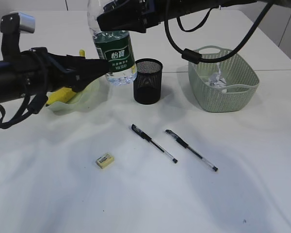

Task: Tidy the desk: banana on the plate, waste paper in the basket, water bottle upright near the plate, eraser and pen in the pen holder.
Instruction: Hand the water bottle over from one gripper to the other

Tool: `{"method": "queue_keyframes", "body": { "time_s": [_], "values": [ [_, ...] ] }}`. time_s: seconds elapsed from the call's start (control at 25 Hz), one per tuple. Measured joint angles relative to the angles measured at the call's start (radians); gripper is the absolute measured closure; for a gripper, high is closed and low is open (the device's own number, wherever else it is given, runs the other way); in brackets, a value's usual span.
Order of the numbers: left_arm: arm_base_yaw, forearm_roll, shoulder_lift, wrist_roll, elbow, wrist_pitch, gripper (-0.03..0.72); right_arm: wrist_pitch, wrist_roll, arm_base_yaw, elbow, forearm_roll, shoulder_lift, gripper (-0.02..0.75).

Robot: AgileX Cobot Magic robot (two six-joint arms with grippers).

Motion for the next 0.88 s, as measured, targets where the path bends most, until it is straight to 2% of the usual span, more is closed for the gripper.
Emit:
{"method": "queue_keyframes", "body": {
  "time_s": [0.24,0.88],
  "values": [
    [-0.064,0.002,0.0,-0.012,-0.023,0.015,0.071,0.0,0.0,0.002,0.0,0.0,0.0,0.381],
    [-0.081,-0.047,0.0,-0.017,-0.033,-0.029,0.069,0.004,0.006,0.006,0.0,0.0,0.0,0.382]
  ]
}}
